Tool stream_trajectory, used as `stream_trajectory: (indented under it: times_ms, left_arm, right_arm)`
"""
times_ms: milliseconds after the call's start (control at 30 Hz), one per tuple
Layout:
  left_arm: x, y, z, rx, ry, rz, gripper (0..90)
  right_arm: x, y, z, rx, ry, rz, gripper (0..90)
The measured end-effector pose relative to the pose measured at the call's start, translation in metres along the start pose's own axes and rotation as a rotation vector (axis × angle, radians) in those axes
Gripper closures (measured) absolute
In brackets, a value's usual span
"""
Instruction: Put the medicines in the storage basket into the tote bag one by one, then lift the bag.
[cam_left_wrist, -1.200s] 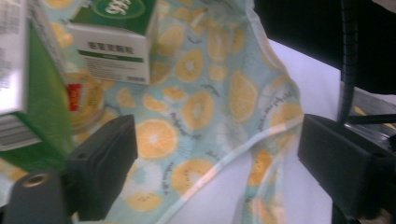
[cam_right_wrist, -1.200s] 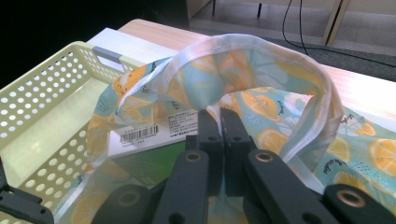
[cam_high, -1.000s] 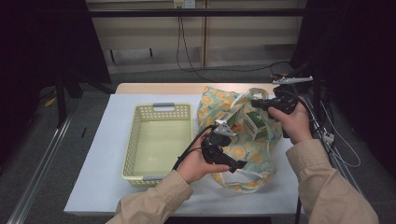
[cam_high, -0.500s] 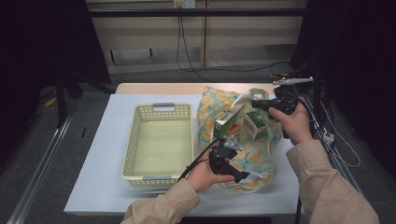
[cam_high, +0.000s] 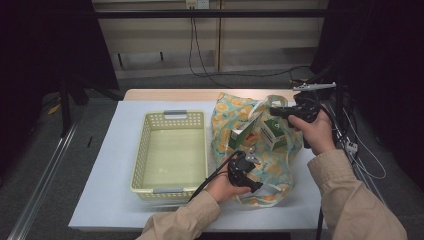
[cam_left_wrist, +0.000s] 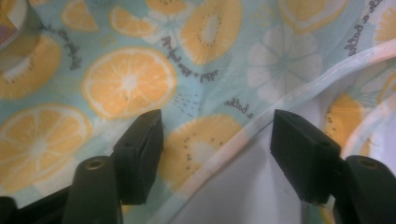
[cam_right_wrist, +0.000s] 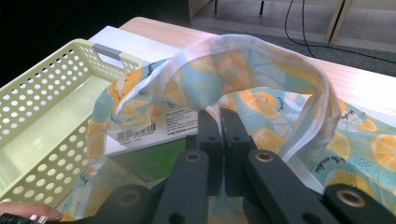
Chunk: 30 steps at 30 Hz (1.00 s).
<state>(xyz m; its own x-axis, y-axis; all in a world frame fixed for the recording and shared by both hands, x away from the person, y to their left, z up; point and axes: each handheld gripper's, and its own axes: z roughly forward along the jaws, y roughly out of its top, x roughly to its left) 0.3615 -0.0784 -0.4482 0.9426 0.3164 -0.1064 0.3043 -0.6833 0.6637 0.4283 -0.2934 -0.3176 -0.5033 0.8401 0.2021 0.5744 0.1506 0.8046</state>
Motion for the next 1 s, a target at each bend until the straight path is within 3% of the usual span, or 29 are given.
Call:
stream_trajectory:
  times_ms: [67,200,300,333,500,567,800,867,933,1000]
  left_arm:
    - [0.000,0.000,-0.001,0.005,0.019,0.015,41.9]
    - [0.005,-0.002,-0.002,-0.022,0.033,-0.044,66.7]
    - [0.004,-0.001,-0.001,-0.023,0.004,-0.075,84.9]
    - [0.003,0.000,-0.001,-0.013,0.010,-0.068,89.8]
    - [-0.001,0.002,-0.003,-0.028,0.031,-0.131,90.0]
    - [-0.003,0.005,-0.010,-0.044,0.028,-0.135,90.0]
    - [-0.015,0.027,-0.043,-0.116,-0.012,-0.133,90.0]
    - [-0.014,0.032,-0.051,-0.113,-0.016,-0.126,90.0]
    - [-0.013,0.033,-0.051,-0.115,-0.012,-0.120,90.0]
    - [-0.014,0.030,-0.046,-0.134,-0.037,-0.109,90.0]
  right_arm:
    - [-0.001,0.000,0.000,-0.002,-0.001,0.002,89.8]
    - [-0.003,-0.002,0.000,-0.002,-0.006,0.009,89.8]
    - [-0.003,-0.002,-0.001,-0.002,-0.008,0.011,89.8]
    - [-0.003,-0.002,-0.001,-0.003,-0.008,0.010,89.8]
    - [-0.003,-0.002,-0.002,-0.005,-0.011,0.012,89.8]
    - [-0.003,-0.002,-0.002,-0.006,-0.010,0.013,89.8]
    - [-0.003,-0.001,-0.003,-0.009,-0.010,0.015,89.8]
    - [-0.002,-0.001,-0.004,-0.009,-0.008,0.011,89.8]
    - [-0.002,0.000,-0.004,-0.011,-0.011,0.009,89.8]
    - [-0.002,0.000,-0.005,-0.011,-0.010,0.013,89.8]
